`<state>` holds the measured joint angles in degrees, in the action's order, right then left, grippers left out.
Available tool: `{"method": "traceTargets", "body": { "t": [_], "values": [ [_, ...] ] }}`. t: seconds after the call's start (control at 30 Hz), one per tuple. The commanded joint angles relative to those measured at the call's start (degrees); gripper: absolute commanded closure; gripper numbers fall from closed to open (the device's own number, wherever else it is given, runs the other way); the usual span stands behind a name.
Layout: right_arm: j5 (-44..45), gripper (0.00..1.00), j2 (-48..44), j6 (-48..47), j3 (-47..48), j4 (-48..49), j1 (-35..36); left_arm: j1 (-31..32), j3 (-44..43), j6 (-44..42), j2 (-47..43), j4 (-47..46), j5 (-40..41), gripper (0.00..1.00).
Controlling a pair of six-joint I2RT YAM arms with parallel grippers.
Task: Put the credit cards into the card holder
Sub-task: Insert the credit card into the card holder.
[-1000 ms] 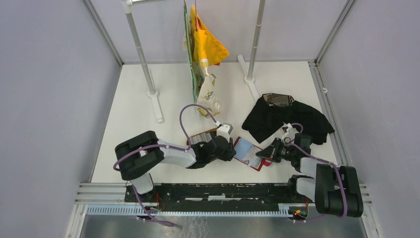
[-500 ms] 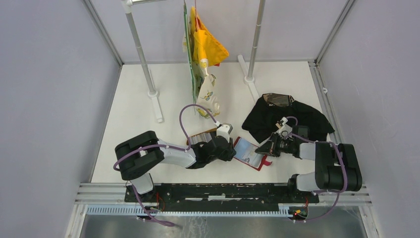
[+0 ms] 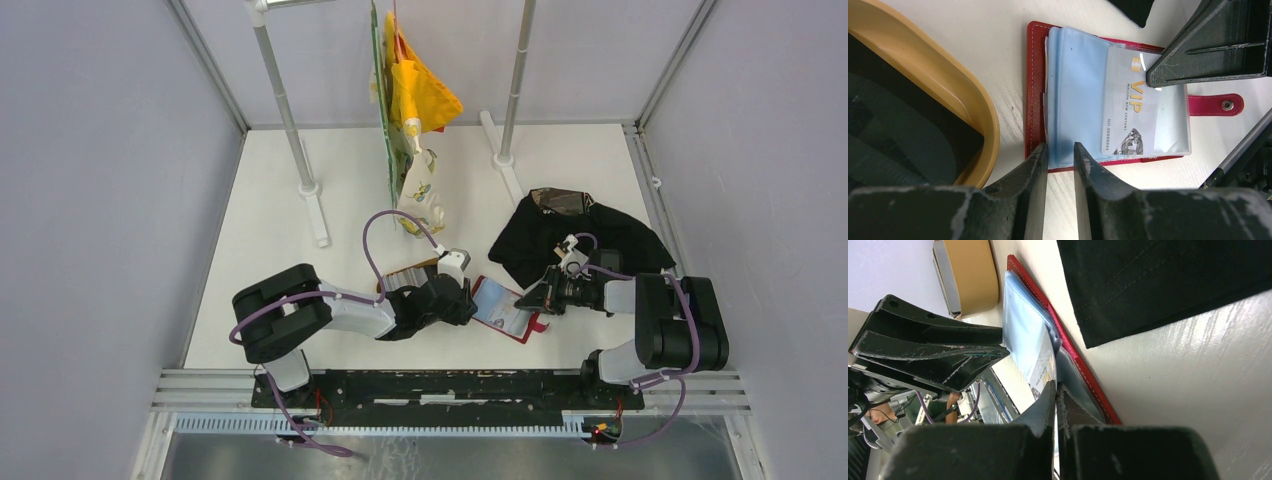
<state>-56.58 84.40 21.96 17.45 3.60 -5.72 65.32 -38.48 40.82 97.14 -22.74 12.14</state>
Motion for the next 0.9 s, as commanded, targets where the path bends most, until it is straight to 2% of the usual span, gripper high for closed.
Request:
{"method": "traceTargets", "body": {
  "t": [0.0, 0.3, 0.73, 0.87],
  "values": [
    [2.3, 1.0, 0.4, -1.3, 0.1, 0.1, 0.3, 0.5, -0.1, 1.6, 1.5, 0.7, -2.7, 0.68],
    [0.5, 0.99, 4.1, -2.1, 2.1, 1.7, 1.0, 0.5, -0.8, 1.4, 1.9, 0.7, -3.6, 0.68],
    [-2.1, 0.96, 6.6, 1.4, 3.6, 6.9, 3.3, 0.5, -1.5, 1.3, 2.8, 0.3, -4.5, 0.67],
    [-1.9, 0.95, 6.7, 6.5, 2.1, 13.7, 3.6, 0.6, -1.6, 1.5, 3.0, 0.0, -4.9, 0.67]
  ]
}}
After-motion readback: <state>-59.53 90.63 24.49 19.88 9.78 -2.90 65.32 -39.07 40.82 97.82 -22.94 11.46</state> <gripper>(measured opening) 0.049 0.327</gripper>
